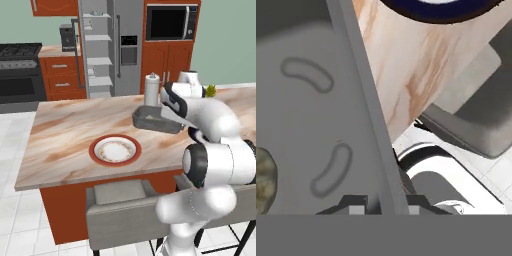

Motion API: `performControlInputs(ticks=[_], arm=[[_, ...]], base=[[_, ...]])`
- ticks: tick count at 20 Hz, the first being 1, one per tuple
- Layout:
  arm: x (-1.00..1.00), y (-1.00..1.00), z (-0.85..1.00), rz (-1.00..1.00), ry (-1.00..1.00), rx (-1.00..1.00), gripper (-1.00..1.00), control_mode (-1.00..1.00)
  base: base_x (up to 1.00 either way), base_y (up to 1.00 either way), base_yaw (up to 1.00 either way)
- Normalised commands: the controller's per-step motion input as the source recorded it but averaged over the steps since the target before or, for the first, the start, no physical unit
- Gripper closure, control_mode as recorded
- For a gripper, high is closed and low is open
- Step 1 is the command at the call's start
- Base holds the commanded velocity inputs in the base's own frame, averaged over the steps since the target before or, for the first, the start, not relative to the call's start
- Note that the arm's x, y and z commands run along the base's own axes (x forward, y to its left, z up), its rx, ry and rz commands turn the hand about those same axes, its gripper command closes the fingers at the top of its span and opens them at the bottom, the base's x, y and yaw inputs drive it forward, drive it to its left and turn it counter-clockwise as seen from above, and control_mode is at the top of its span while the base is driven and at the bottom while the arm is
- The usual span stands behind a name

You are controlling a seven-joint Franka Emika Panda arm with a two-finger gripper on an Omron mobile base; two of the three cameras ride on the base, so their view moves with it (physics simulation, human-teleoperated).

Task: Place two dumplings into each of the tupperware containers and then place the containers in the fridge.

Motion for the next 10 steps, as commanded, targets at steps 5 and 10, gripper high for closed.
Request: performControlInputs(ticks=[5, 10], arm=[[-0.93, 0.66, 0.58, -0.49, 0.08, -0.01, 1.0, -1.0], [-1.0, 0.56, 0.35, -0.56, 0.07, -0.01, 1.0, -1.0]], base=[[0.0, 0.0, 0.0], [0.0, 0.0, 0.0]])
